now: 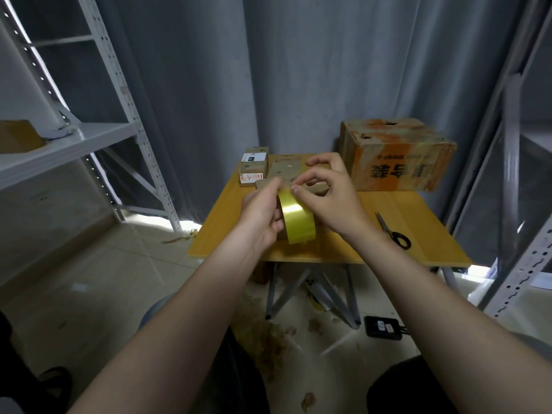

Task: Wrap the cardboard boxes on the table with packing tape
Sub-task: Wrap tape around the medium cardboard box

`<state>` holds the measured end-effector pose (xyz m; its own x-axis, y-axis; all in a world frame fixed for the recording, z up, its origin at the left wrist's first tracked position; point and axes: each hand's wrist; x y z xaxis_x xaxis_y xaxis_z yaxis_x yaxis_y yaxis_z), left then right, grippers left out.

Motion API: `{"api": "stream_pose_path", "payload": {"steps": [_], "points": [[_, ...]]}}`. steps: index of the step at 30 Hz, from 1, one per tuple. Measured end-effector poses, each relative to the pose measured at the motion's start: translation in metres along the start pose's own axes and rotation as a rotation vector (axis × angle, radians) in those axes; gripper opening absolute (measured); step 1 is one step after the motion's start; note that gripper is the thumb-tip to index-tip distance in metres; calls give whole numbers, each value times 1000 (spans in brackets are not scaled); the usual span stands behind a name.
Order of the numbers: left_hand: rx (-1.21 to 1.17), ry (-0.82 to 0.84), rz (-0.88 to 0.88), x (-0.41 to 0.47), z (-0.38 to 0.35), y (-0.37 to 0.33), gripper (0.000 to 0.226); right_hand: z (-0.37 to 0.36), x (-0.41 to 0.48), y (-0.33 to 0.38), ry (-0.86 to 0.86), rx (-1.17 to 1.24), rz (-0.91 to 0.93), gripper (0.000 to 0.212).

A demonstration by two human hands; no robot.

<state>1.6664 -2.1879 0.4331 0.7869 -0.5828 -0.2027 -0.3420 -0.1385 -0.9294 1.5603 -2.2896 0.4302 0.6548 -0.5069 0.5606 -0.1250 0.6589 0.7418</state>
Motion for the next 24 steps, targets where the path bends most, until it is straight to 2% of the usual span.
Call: {"api": "stream_pose_path", "payload": {"steps": [2,5,7,8,10,13,16,18,21,24], "points": [[-13,-13,11,5,-4,-1,10,4,1,0,-37,-117,-1,7],[-40,1,41,13,-17,-8,9,8,8,0,-74,-257,-99,44],[-28,25,38,18,-29,-14,9,13,16,0,-69,-75,-293,73],[-18,43,29,21,-36,-18,9,16,21,-3,-65,55,-386,80],[27,101,-2,27,-49,-25,10,23,32,-9,-114,215,-469,76],[215,200,-117,42,-65,-31,29,38,46,-19,-258,242,-445,70],[604,178,-360,62,-70,-32,40,55,59,-44,-285,74,-434,74],[979,253,-489,79,-62,-33,65,65,65,-65,-252,-129,-483,77],[1502,520,-356,103,-49,-38,114,74,70,-98,-155,-445,-533,78],[1794,636,-211,120,-41,-38,131,74,73,-131,-15,-683,-538,76]]}}
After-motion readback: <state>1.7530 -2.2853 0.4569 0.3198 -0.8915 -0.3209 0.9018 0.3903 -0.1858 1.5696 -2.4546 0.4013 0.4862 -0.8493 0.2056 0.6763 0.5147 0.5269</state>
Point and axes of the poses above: each hand's wrist, its own x-axis towards the middle knuckle, its own z-axis out of the back of the hand, y = z × x, and after that the axes turned 2 degrees about -z, right-handed
